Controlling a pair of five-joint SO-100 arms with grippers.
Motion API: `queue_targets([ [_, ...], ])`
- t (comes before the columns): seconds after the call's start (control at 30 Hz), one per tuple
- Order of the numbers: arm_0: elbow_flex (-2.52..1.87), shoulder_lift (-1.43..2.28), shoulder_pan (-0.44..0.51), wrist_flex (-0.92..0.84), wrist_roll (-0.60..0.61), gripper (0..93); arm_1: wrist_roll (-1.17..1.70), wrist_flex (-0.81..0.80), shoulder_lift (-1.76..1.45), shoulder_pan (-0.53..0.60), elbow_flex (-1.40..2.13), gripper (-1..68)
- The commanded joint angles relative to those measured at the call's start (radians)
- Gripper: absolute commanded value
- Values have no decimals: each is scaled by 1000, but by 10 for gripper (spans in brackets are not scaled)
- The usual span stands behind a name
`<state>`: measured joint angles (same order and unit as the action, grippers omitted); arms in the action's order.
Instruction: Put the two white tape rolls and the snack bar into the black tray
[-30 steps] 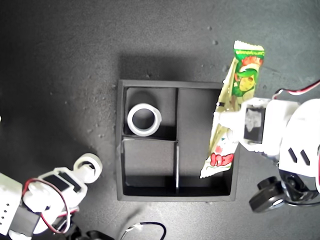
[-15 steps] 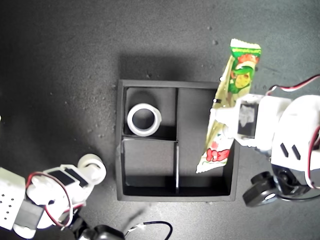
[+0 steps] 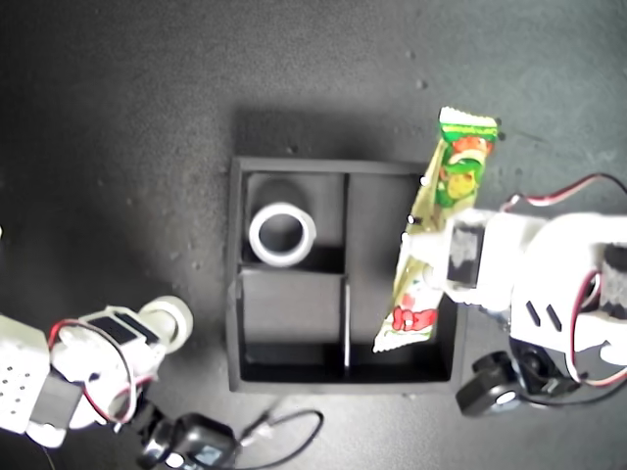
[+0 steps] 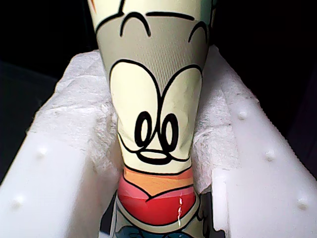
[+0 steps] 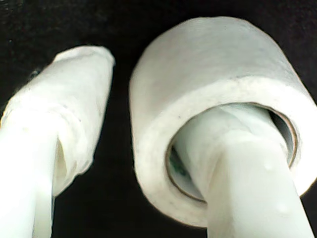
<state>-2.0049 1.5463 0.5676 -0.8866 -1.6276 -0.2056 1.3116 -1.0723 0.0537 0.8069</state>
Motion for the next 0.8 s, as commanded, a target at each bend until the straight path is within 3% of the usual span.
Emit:
queue_targets([
  [0.0,-12,6,23,-14,-46,64,3,-8,-18,11,-29,-4],
  [0.1,-20,20,11,-14,-58,3,5,-14,-18,14,-31,-2],
  [0.13,-14,40,3,-31,-49,3,5,-14,-18,14,-28,38],
  [0.23,57,140,-43,-166,29,2,0,-6,-18,11,0,251],
  [0.37,330,236,-153,-430,241,1,-9,3,-18,8,28,322],
  [0.47,594,206,-236,-509,425,1,-20,75,-20,15,-11,320],
  [0.53,792,112,-270,-551,517,1,-41,150,-20,21,-110,284],
  [0.67,1278,-250,-290,-719,612,1,-270,383,-20,-12,-488,33],
  [0.7,1425,-368,-290,-785,620,1,-379,463,-20,-40,-601,-1],
  [0.77,1784,-638,-288,-940,620,1,-517,491,-100,-75,-635,-3],
])
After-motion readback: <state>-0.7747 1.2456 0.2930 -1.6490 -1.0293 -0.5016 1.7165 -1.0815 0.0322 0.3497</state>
